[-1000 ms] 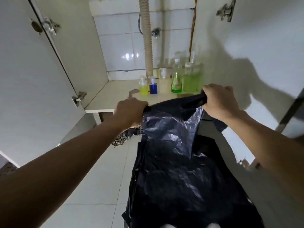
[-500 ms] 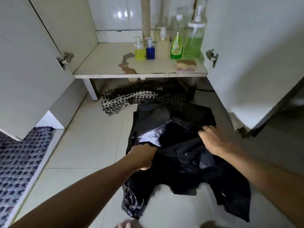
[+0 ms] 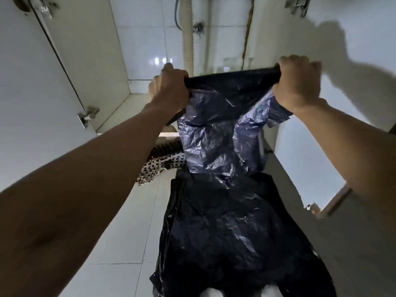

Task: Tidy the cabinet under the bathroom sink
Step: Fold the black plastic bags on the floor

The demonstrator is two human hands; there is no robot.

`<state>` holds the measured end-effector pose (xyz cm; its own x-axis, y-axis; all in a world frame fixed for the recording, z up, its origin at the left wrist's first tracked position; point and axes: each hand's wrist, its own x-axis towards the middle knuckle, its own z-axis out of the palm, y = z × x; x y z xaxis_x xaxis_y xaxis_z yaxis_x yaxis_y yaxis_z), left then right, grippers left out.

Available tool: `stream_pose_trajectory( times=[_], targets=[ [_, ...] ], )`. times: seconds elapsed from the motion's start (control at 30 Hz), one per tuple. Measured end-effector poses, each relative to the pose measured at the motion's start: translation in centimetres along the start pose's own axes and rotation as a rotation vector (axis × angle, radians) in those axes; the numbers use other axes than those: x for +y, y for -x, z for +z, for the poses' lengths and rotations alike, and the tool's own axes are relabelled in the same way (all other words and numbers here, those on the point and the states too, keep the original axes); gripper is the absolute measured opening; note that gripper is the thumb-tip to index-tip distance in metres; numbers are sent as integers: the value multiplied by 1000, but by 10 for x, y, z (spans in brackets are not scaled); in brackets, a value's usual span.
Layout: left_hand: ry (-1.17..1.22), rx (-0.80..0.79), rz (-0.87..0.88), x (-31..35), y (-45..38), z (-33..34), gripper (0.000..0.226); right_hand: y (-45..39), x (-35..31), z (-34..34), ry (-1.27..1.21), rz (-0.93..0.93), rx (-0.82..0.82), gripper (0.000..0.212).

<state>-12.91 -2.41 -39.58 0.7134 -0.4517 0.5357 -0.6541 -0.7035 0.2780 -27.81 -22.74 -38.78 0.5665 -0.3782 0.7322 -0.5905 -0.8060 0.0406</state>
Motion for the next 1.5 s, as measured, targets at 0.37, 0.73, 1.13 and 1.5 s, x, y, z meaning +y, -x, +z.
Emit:
stream_pose_trajectory(
  times=[0.37, 0.73, 1.13, 1.5],
  targets=[
    [-177, -391, 523, -48, 123, 54, 41, 127, 28, 35, -207, -215, -352, 31],
    [-318, -1038, 243, -70, 266, 160, 52, 300, 28, 106, 36, -141, -1092, 59],
    [-337, -1246, -151, -73, 310, 171, 91, 335, 13, 102, 136, 38, -1579, 93],
    [243, -1060, -915, -104, 284, 151, 72, 341, 79, 120, -267, 964, -1150, 92]
  ],
)
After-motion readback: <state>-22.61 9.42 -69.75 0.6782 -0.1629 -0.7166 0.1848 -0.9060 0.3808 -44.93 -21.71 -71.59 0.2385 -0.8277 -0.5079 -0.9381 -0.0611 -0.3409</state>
